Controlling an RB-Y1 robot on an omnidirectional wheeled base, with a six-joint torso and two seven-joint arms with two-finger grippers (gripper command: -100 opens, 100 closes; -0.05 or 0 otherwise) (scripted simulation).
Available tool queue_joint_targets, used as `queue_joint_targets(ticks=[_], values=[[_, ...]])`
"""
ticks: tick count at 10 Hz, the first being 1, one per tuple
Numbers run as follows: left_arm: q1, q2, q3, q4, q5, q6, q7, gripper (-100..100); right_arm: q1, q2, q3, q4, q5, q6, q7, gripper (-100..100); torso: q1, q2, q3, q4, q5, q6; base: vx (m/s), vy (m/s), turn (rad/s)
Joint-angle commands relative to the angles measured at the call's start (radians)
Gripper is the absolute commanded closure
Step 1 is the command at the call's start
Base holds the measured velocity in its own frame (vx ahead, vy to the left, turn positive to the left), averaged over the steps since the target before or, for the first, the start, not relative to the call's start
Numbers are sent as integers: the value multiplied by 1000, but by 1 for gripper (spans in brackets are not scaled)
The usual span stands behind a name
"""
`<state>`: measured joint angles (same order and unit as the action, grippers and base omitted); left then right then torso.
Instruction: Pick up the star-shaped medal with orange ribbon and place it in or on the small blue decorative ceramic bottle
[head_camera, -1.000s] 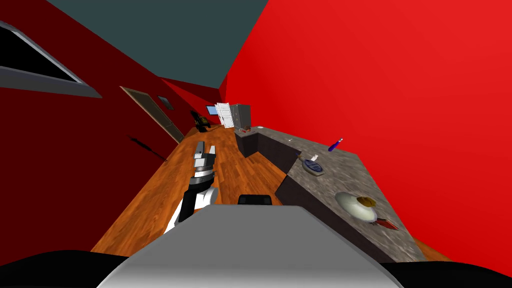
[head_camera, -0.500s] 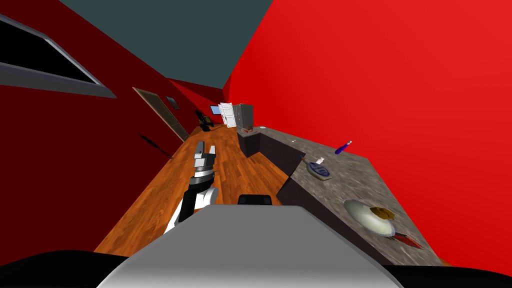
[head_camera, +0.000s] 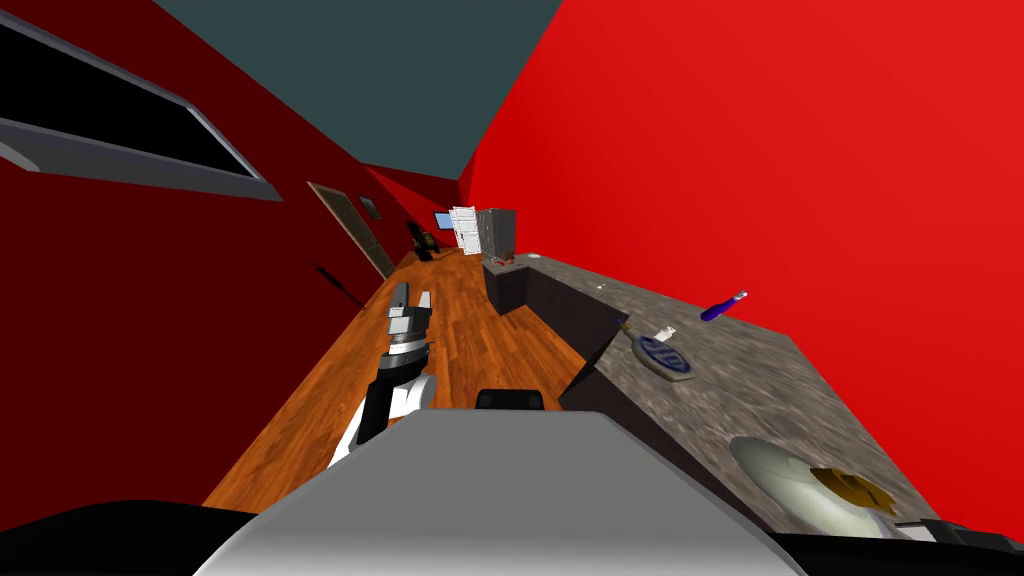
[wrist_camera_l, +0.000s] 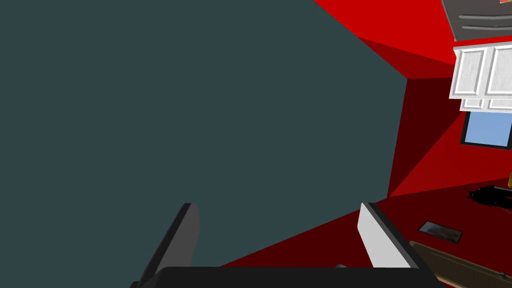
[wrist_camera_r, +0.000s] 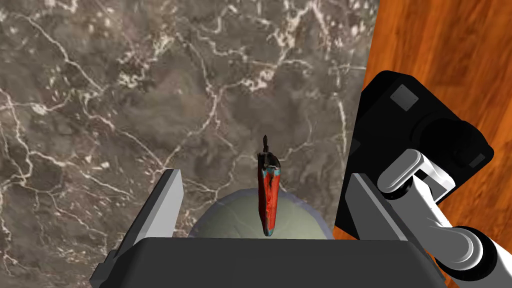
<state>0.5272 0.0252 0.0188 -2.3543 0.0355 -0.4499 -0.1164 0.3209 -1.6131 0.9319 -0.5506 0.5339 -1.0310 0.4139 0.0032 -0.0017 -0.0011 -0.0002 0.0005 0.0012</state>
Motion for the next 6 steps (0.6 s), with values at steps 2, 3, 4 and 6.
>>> queue_joint_targets(ticks=[2,3,4,6], values=[[0,0,0,0,0,0,0,0,-3,2,1,4,2,-3,1,0,-1,2,1,0,0,0,5,9,0],[0,0,0,0,0,0,0,0,0,30,0,9,7,18,-3,-100,-2,2,1,1,0,0,-14,-15,81],[0,0,0,0,0,0,0,0,1,41,0,11,10,27,-5,-100,-4,4,2,1,-1,0,-22,-28,72],[0,0,0,0,0,0,0,0,0,48,0,14,11,32,-6,-100,-5,4,3,1,-1,0,-13,-17,21]])
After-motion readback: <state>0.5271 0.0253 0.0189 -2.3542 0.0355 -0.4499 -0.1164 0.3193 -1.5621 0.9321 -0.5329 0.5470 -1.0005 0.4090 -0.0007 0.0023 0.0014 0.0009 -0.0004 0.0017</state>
